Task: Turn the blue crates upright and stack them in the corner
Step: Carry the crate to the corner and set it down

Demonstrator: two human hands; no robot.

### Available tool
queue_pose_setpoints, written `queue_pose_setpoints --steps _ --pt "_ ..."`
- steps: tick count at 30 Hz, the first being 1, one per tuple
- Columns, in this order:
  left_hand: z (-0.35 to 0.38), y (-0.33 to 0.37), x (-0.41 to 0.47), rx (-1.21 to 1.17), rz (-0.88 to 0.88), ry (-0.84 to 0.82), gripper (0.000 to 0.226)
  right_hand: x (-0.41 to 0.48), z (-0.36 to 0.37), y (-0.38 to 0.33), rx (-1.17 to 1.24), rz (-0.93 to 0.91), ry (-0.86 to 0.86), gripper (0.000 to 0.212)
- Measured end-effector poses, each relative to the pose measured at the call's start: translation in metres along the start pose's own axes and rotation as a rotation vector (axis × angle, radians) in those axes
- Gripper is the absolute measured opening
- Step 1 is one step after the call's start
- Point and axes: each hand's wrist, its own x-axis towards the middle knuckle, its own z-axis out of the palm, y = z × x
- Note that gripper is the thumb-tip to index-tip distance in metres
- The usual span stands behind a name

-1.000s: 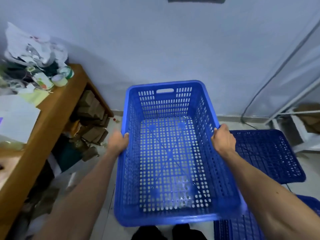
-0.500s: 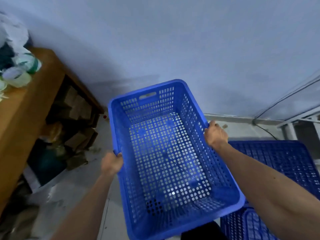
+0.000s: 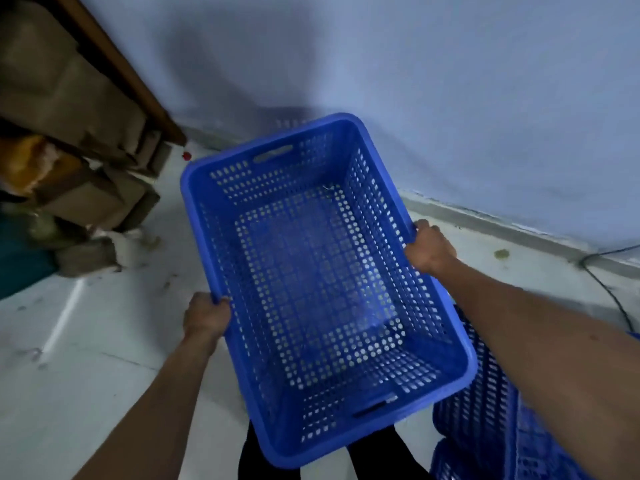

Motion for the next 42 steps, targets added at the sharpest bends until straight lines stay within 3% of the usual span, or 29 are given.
queue_pose_setpoints --steps 11,17,21,25,28,31,33,37,41,42 --pt "0.067 -0.037 0.05 -0.27 -0.091 -0.065 0.018 0.098 0.045 -0.019 0.034 -0.097 -0.035 0.057" --pt "0.098 -0.078 0.082 -0.177 -0.086 -0.091 0.037 0.114 0.054 -0.009 0.006 -0.096 -0.094 0.062" --pt "0.071 -0.041 0.046 0.041 0.047 -0.104 0.029 0.096 0.052 -0.012 -0.089 -0.109 -0.062 0.061" --pt "0.047 -0.025 0.037 0.576 0.264 -0.092 0.047 0.049 0.07 -0.022 -0.24 -0.282 0.048 0.056" --pt "0.03 -0.017 0.038 0.919 0.538 -0.017 0.057 0.017 0.099 -0.031 -0.232 -0.353 -0.095 0.054" --pt "0.023 -0.009 0.044 0.962 0.832 -0.018 0.061 -0.016 0.138 -0.037 -0.217 -0.365 -0.289 0.051" --pt "0.018 -0.007 0.051 1.043 0.938 -0.051 0.067 -0.045 0.17 -0.039 -0.196 -0.386 -0.38 0.046" --pt "0.008 -0.008 0.072 1.21 0.943 -0.246 0.078 -0.105 0.23 -0.041 -0.147 -0.394 -0.489 0.048" --pt "0.006 -0.001 0.085 1.188 0.927 -0.346 0.065 -0.144 0.267 -0.053 -0.169 -0.391 -0.56 0.088" --pt "0.006 0.001 0.087 1.175 0.93 -0.36 0.063 -0.147 0.271 -0.054 -0.182 -0.378 -0.552 0.089"
